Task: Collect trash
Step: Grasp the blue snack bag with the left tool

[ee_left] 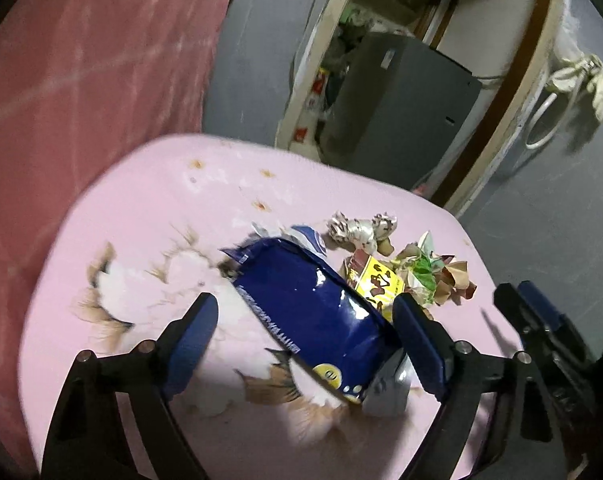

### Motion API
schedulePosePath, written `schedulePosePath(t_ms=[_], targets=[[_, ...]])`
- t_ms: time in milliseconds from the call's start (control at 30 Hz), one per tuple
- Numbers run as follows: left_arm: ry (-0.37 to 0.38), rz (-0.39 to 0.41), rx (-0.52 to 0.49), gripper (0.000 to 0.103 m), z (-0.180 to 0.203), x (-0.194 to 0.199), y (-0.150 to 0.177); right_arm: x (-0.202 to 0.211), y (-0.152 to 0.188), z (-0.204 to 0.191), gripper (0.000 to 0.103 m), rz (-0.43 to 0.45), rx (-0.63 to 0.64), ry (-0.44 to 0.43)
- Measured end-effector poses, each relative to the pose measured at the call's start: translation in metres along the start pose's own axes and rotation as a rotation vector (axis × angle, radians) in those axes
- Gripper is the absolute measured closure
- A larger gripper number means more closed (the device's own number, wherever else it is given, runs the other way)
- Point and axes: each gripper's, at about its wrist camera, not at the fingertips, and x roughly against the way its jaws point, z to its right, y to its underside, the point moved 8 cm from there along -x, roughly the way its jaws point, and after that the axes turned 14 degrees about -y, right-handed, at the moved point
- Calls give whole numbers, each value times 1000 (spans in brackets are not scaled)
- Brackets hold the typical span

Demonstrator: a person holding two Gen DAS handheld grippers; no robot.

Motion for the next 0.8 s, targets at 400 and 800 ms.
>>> schedulePosePath(t_ms=[400, 800], targets=[[62, -78, 32, 37, -1, -7, -1, -50, 11, 23, 49, -173, -63, -36], [146, -110, 112, 61, -6, 6, 2, -28, 23, 14, 83, -135, -78, -78]])
